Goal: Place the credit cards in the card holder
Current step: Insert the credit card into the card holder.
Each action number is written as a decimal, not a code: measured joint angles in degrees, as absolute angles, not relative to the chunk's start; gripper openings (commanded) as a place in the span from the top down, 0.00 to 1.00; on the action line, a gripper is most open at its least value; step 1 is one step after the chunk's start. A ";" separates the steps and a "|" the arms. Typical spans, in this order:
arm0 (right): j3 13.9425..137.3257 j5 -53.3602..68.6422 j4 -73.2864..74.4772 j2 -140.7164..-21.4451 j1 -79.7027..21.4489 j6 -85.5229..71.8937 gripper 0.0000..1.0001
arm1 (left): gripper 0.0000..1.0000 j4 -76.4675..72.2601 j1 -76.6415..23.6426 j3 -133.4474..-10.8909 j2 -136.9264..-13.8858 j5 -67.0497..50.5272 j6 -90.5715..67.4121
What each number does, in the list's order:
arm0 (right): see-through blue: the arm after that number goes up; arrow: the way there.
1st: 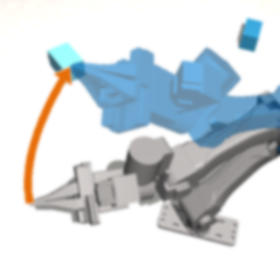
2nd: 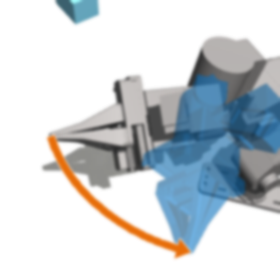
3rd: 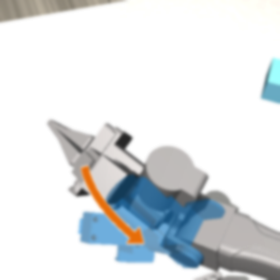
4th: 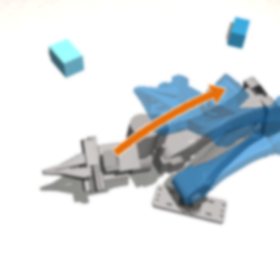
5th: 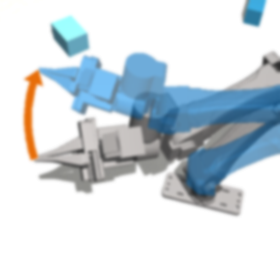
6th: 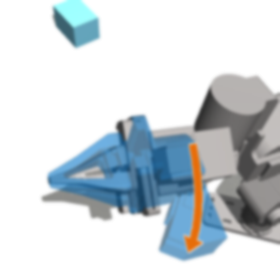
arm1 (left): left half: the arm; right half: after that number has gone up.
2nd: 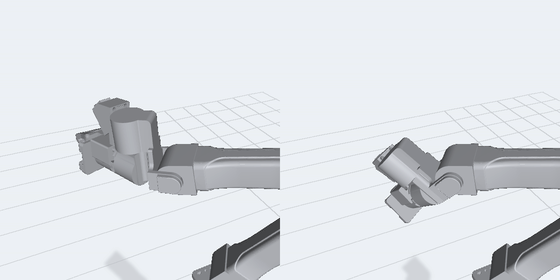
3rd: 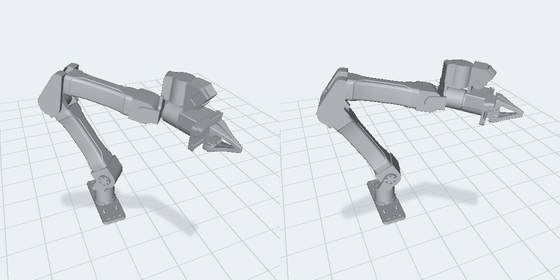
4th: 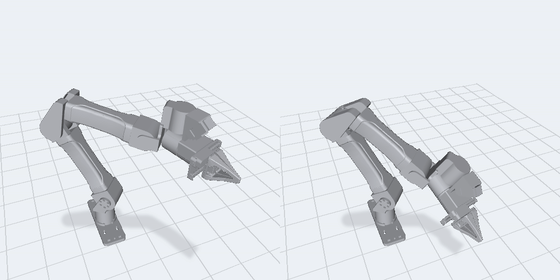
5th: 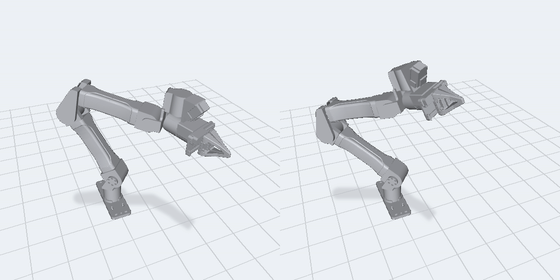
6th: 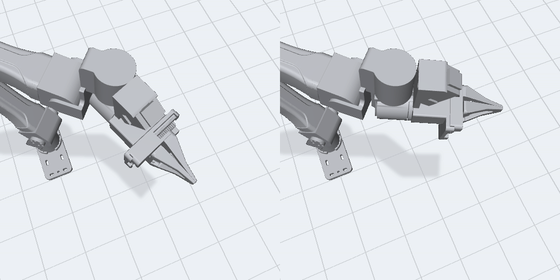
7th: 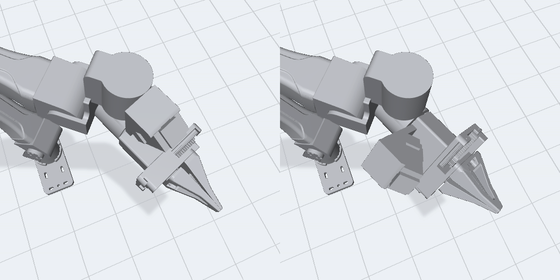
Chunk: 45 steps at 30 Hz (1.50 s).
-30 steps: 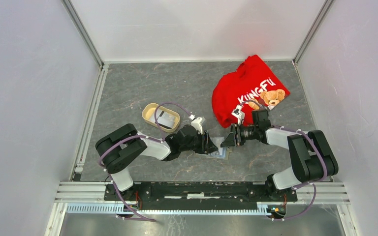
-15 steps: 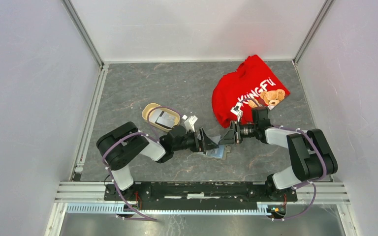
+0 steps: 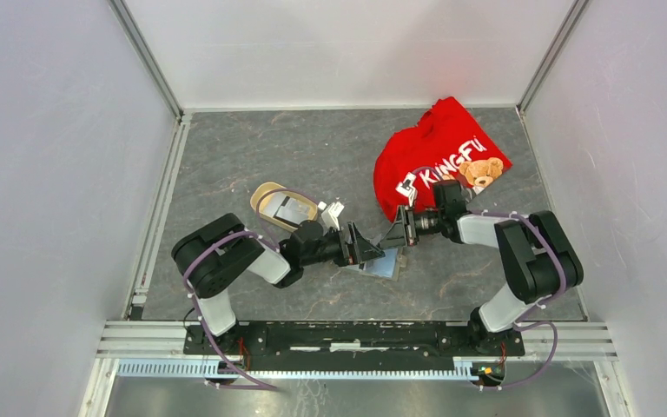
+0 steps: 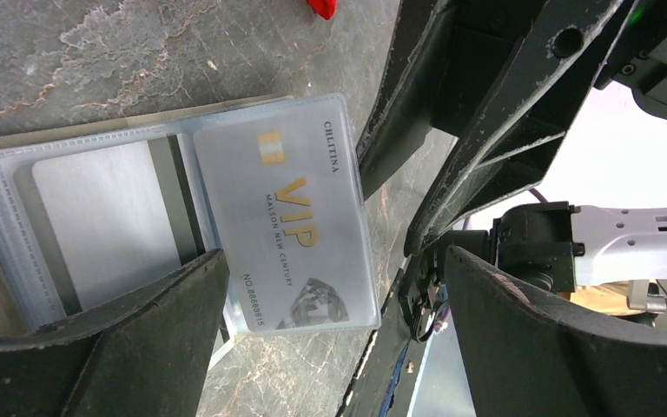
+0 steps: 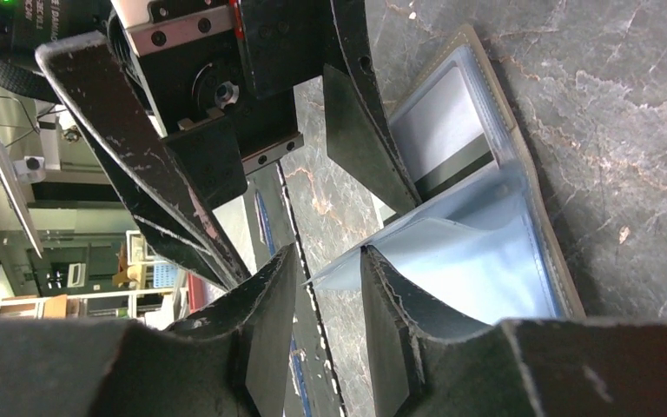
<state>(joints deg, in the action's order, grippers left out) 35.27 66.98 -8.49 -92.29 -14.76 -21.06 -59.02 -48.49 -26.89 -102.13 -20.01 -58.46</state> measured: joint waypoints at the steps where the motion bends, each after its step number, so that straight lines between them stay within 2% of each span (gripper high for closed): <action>1: 35.57 67.16 -8.86 -92.75 -14.98 -21.67 0.60 | 0.01 -58.92 -48.45 -26.92 -102.13 -20.01 -58.46; 13: 37.47 67.31 -10.31 -96.53 -16.40 -24.01 0.60 | 0.14 -54.35 -47.29 -26.94 -100.27 -17.87 -58.39; 17: 37.52 66.92 -10.63 -97.08 -16.40 -24.01 0.60 | 0.23 -51.18 -47.22 -26.94 -98.87 -16.60 -58.19; 24: 38.00 66.87 -10.68 -97.67 -16.40 -24.29 0.59 | 0.25 -48.49 -47.22 -27.40 -98.24 -16.45 -57.28; 33: 38.79 67.42 -10.90 -98.13 -16.51 -24.80 0.59 | 0.36 -46.92 -47.20 -27.62 -98.17 -15.59 -56.25; 45: 40.49 65.95 -3.97 -98.17 -15.90 -17.37 0.60 | 0.37 -44.38 -46.74 -26.81 -95.57 -13.87 -55.83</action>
<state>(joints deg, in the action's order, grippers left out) 40.49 65.95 -3.97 -98.17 -15.90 -17.37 -44.38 -46.74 -26.81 -95.57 -13.87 -55.83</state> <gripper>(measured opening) 0.407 0.625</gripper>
